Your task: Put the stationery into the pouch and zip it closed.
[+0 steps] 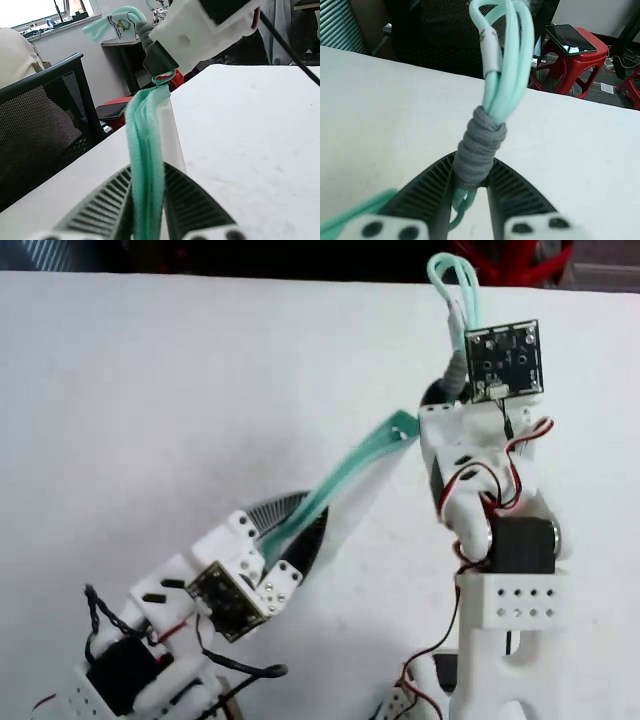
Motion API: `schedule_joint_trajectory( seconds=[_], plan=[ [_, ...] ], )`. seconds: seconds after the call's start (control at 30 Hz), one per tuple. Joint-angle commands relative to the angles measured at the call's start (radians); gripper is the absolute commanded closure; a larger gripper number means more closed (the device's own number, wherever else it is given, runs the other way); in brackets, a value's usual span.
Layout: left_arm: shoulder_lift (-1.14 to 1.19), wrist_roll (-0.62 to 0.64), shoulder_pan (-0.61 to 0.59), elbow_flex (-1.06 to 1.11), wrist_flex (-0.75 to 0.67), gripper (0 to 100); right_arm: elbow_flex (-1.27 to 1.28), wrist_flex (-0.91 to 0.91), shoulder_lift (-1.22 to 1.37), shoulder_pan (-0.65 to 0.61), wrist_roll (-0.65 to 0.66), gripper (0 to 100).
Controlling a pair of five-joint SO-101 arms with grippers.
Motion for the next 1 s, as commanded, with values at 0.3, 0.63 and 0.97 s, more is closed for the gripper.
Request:
schedule_joint_trajectory(
  seconds=[0.3,0.63,0.97],
  plan=[
    [0.007,-0.011,-0.012,-0.002,0.026,98,0.089,-0.196,-0.002,0.127,0.012,97.9],
    [0.007,-0.011,-0.012,-0.002,0.026,98,0.203,-0.343,-0.001,0.140,0.021,97.9],
    [0.007,-0.009,-0.012,-0.002,0.026,98,0.226,-0.349,-0.001,0.140,0.049,97.9]
  ],
)
